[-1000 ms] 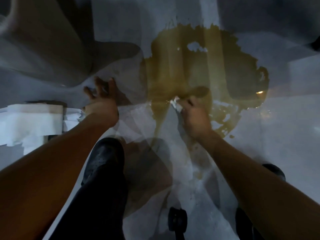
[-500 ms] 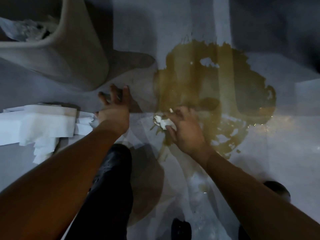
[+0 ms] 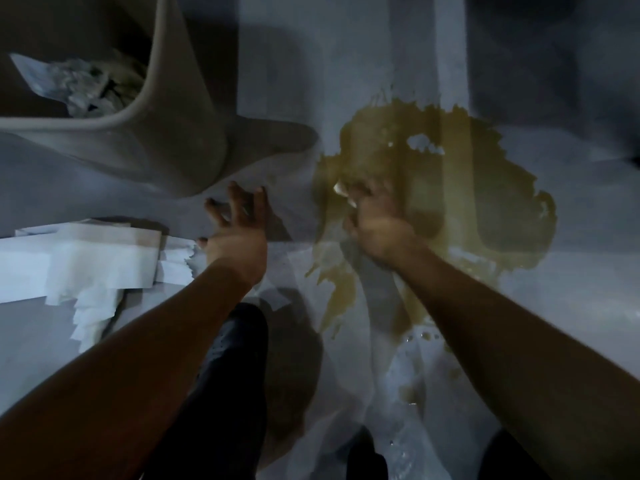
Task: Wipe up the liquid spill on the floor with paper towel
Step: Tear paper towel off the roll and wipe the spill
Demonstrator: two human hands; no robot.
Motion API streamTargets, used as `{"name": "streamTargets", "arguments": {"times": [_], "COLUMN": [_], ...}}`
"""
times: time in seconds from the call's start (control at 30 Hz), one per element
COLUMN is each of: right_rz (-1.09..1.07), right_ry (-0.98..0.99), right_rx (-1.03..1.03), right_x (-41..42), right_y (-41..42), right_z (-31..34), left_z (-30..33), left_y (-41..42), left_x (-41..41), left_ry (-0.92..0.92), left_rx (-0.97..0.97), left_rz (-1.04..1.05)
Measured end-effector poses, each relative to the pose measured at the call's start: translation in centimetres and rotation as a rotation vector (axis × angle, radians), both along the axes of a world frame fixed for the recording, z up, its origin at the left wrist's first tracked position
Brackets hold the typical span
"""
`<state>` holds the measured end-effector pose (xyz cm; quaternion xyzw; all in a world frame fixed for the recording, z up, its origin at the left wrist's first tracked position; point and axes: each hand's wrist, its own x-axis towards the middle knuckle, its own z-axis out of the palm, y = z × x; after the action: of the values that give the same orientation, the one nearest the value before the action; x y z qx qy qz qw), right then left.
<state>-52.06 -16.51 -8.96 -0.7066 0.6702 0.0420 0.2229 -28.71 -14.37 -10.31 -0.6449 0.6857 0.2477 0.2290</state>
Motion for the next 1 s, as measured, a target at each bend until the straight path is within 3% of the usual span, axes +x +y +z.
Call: {"name": "streamTargets", "arguments": {"times": [0.07, 0.23, 0.4, 0.63, 0.77, 0.93, 1.0], "right_rz": [0.048, 0.194, 0.013, 0.306, 0.179, 0.523, 0.62], "right_ry": [-0.049, 0.056, -0.007, 0.002, -0.041, -0.214, -0.192], "right_rx": [-0.039, -0.079, -0.148, -0.053, -0.105, -0.079, -0.093], "right_x": [0.4, -0.2, -0.6, 0.3, -0.7, 1.7, 0.7], "right_y": [2.9, 5.3, 1.3, 4.7, 6.0, 13.0, 15.3], "right_z": [0.1, 0.2, -0.2, 0.1, 0.9, 0.3, -0.6], "left_z": [0.0, -0.1, -0.1, -0.1, -0.3, -0.3, -0.4], "left_y": [-0.1, -0.2, -0.3, -0.2, -0.4, -0.3, -0.4], "left_x": [0.0, 0.1, 0.1, 0.1, 0.0, 0.1, 0.1], "left_ry": [0.007, 0.018, 0.011, -0.012, -0.018, -0.021, -0.019], "left_rx": [0.009, 0.026, 0.014, 0.005, 0.014, 0.012, 0.01], "left_rz": [0.004, 0.012, 0.013, -0.002, -0.003, -0.003, -0.006]}}
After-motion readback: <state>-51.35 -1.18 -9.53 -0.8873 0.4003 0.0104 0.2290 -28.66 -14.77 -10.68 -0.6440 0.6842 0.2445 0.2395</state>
